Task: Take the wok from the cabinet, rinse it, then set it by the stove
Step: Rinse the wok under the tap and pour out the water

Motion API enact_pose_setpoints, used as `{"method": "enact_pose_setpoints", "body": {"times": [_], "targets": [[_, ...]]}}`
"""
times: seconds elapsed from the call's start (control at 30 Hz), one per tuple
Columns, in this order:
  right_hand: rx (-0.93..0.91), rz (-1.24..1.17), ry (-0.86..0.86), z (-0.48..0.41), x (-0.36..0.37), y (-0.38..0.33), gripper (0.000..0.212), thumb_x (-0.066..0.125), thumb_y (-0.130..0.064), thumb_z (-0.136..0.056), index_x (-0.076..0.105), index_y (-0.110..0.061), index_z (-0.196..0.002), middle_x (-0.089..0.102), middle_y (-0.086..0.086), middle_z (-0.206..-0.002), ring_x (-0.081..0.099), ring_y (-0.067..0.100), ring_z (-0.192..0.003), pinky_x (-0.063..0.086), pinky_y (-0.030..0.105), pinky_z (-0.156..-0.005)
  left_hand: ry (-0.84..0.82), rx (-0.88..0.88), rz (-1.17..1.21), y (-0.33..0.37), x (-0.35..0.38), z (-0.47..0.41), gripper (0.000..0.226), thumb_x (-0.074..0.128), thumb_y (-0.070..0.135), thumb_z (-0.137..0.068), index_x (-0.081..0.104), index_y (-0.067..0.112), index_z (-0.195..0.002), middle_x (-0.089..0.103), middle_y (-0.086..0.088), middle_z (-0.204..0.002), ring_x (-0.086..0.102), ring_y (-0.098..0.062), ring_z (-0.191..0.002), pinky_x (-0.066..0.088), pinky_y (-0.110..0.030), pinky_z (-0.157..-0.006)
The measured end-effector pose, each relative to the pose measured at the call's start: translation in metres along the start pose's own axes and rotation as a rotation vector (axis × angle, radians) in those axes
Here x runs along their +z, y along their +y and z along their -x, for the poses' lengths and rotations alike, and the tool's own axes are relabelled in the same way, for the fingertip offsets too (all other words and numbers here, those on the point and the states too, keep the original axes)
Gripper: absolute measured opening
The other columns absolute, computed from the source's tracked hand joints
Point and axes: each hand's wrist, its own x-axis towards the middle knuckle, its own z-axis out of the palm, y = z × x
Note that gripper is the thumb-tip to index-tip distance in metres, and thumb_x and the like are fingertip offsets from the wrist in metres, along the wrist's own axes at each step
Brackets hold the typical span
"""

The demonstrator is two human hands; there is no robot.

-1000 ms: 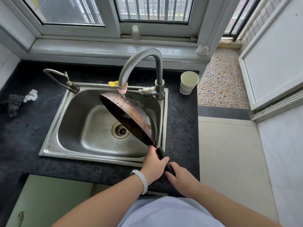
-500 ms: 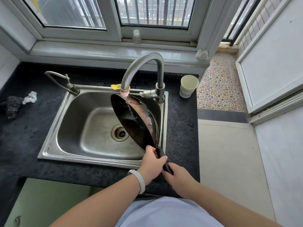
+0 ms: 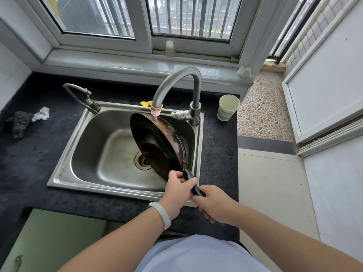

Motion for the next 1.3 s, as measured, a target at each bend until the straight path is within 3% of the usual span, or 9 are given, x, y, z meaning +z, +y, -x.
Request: {"method": "enact_pose_setpoints", "body": {"times": [0.17, 0.33, 0.5, 0.6, 0.7, 0.83, 1.03, 1.17, 1.3], "targets": [[-0.021, -0.189, -0.077, -0.002, -0.003, -0.023, 0.019, 0.054, -0.018, -0.098, 0.058, -0.007, -0.083, 0.056, 0.007, -0.061, 0.047, 0.016, -0.041, 0.042, 0.027, -0.042, 0.052, -0.082, 0.237, 0.007, -0.012, 0.003, 0.047, 0.076, 0.02, -0.084, 0.047, 0.01, -0.12, 0.064, -0.014, -0.108, 0.068, -0.026, -0.096, 0.058, -0.038, -0.083], [-0.023, -0.375, -0.139, -0.008, 0.001, -0.039, 0.02, 0.056, -0.012, -0.097, 0.063, 0.008, -0.099, 0.057, 0.01, -0.069, 0.051, 0.016, -0.047, 0.043, 0.028, -0.044, 0.045, -0.153, 0.44, 0.011, -0.025, 0.006, 0.035, 0.069, 0.027, -0.089, 0.066, -0.001, -0.11, 0.065, -0.01, -0.085, 0.064, -0.026, -0.084, 0.053, -0.042, -0.082], [-0.03, -0.551, -0.277, -0.011, 0.006, -0.048, 0.017, 0.053, -0.016, -0.101, 0.057, -0.003, -0.091, 0.054, 0.013, -0.072, 0.049, 0.017, -0.051, 0.041, 0.025, -0.041, -0.224, -0.157, 0.594, 0.021, -0.04, 0.012, 0.032, 0.056, 0.034, -0.096, 0.068, 0.004, -0.098, 0.069, -0.008, -0.089, 0.069, -0.023, -0.086, 0.053, -0.038, -0.076], [0.029, -0.723, -0.333, -0.013, 0.007, -0.054, 0.012, 0.052, -0.015, -0.103, 0.054, -0.005, -0.097, 0.056, 0.008, -0.071, 0.049, 0.013, -0.05, 0.041, 0.02, -0.039, -0.135, -0.111, 0.58, 0.024, -0.041, 0.009, 0.026, 0.063, 0.03, -0.089, 0.057, 0.005, -0.095, 0.061, -0.012, -0.082, 0.06, -0.023, -0.058, 0.051, -0.033, -0.052], [0.092, -0.806, -0.385, -0.016, 0.007, -0.059, 0.01, 0.052, -0.017, -0.103, 0.054, -0.008, -0.104, 0.058, 0.007, -0.074, 0.051, 0.012, -0.052, 0.043, 0.019, -0.041, 0.044, -0.091, 0.538, 0.027, -0.038, 0.004, 0.022, 0.065, 0.022, -0.084, 0.049, 0.007, -0.086, 0.052, -0.008, -0.069, 0.044, -0.017, -0.041, 0.039, -0.025, -0.04], [0.175, -0.656, -0.432, -0.021, 0.007, -0.058, 0.014, 0.05, -0.021, -0.104, 0.054, -0.008, -0.1, 0.058, 0.005, -0.077, 0.053, 0.013, -0.057, 0.044, 0.022, -0.048, 0.232, -0.057, 0.379, 0.021, -0.038, 0.005, 0.023, 0.065, 0.018, -0.08, 0.047, 0.006, -0.09, 0.049, -0.007, -0.069, 0.042, -0.018, -0.041, 0.033, -0.024, -0.039], [0.051, -0.242, -0.166, -0.02, 0.034, -0.07, 0.021, 0.043, -0.02, -0.098, 0.055, -0.008, -0.085, 0.056, 0.01, -0.074, 0.05, 0.016, -0.045, 0.038, 0.023, -0.038, 0.303, 0.013, 0.324, 0.014, -0.054, 0.011, 0.022, 0.063, 0.015, -0.075, 0.044, 0.01, -0.086, 0.049, -0.01, -0.073, 0.048, -0.023, -0.064, 0.038, -0.034, -0.052], [-0.044, -0.221, -0.172, -0.018, 0.044, -0.069, 0.022, 0.048, -0.024, -0.1, 0.054, -0.009, -0.084, 0.055, 0.008, -0.069, 0.049, 0.016, -0.046, 0.041, 0.027, -0.041, 0.258, 0.04, 0.367, 0.006, -0.067, 0.015, 0.027, 0.067, 0.017, -0.08, 0.044, 0.01, -0.092, 0.048, -0.009, -0.076, 0.051, -0.024, -0.067, 0.042, -0.033, -0.049], [-0.086, -0.218, -0.175, -0.018, 0.044, -0.066, 0.03, 0.053, -0.028, -0.101, 0.058, 0.002, -0.1, 0.054, 0.005, -0.067, 0.049, 0.014, -0.045, 0.04, 0.025, -0.039, 0.085, 0.042, 0.549, 0.009, -0.075, 0.016, 0.018, 0.064, 0.008, -0.088, 0.047, 0.01, -0.095, 0.054, -0.009, -0.069, 0.057, -0.022, -0.057, 0.048, -0.031, -0.047]]}}
